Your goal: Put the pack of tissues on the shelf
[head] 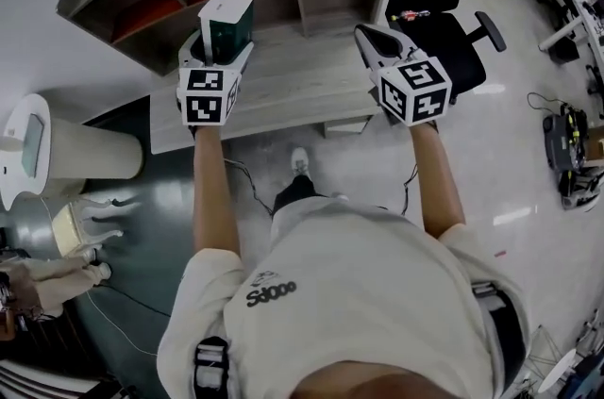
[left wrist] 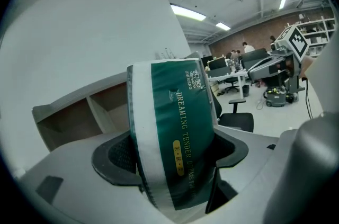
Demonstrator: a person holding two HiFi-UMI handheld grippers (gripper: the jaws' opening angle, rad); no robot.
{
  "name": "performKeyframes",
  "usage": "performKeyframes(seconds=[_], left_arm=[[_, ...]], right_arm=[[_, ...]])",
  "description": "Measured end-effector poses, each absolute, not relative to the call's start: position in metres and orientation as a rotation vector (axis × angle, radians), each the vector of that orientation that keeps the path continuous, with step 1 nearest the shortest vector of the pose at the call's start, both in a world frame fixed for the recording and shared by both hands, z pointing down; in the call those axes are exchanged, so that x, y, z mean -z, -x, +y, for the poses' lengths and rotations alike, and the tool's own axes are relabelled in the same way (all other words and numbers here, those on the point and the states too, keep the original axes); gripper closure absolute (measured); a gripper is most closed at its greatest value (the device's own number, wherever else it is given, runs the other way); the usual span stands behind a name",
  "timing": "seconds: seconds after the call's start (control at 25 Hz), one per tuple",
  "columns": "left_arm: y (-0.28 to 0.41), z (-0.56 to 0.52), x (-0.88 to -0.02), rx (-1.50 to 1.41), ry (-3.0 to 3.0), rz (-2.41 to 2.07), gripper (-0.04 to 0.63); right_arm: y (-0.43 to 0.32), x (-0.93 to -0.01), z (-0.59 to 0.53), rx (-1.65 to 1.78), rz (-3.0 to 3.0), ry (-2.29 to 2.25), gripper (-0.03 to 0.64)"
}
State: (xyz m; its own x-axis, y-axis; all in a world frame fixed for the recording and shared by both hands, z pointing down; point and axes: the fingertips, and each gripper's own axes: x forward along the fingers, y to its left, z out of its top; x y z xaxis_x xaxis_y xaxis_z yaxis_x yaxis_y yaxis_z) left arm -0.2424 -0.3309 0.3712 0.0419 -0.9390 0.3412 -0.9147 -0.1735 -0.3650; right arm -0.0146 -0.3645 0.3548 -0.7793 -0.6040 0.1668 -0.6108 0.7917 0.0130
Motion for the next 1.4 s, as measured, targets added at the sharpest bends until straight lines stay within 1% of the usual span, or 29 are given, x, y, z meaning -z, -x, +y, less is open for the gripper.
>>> performKeyframes(seconds=[0.12, 0.44, 0.72, 0.96, 1.08, 1.2, 1.4], left_arm=[[0.260, -0.370, -0.373, 0.830, 2.247, 1.930, 0.207], [0.296, -0.466, -0.384, 1.036, 2.300, 1.689, 0.206], [0.315, -0.529, -0.388, 1.269, 2.198, 1.432, 0.206], [0.302, -0.547, -0.393, 1.372, 2.244, 1.206, 0.204], [0.301, -0.549, -0.387, 1.387, 2.202, 1.161, 0.204], [0.311, -0.559, -0.384, 1.449, 2.085, 1.162, 0.204], [0.331, -0.571, -0.411, 1.595, 1.907, 1.094, 0.202]], right_arm=[[0.030, -0.362, -0.392, -0.086, -2.794, -0.998, 0.611], [0.072, -0.375, -0.455, -0.152, -2.751, -1.093, 0.611], [0.088, -0.392, -0.494, -0.236, -2.709, -1.190, 0.611], [0.099, -0.402, -0.516, -0.292, -2.696, -1.284, 0.611], [0.100, -0.405, -0.520, -0.306, -2.691, -1.311, 0.611], [0.105, -0.406, -0.524, -0.312, -2.685, -1.322, 0.611], [0.121, -0.407, -0.527, -0.298, -2.686, -1.308, 0.611]])
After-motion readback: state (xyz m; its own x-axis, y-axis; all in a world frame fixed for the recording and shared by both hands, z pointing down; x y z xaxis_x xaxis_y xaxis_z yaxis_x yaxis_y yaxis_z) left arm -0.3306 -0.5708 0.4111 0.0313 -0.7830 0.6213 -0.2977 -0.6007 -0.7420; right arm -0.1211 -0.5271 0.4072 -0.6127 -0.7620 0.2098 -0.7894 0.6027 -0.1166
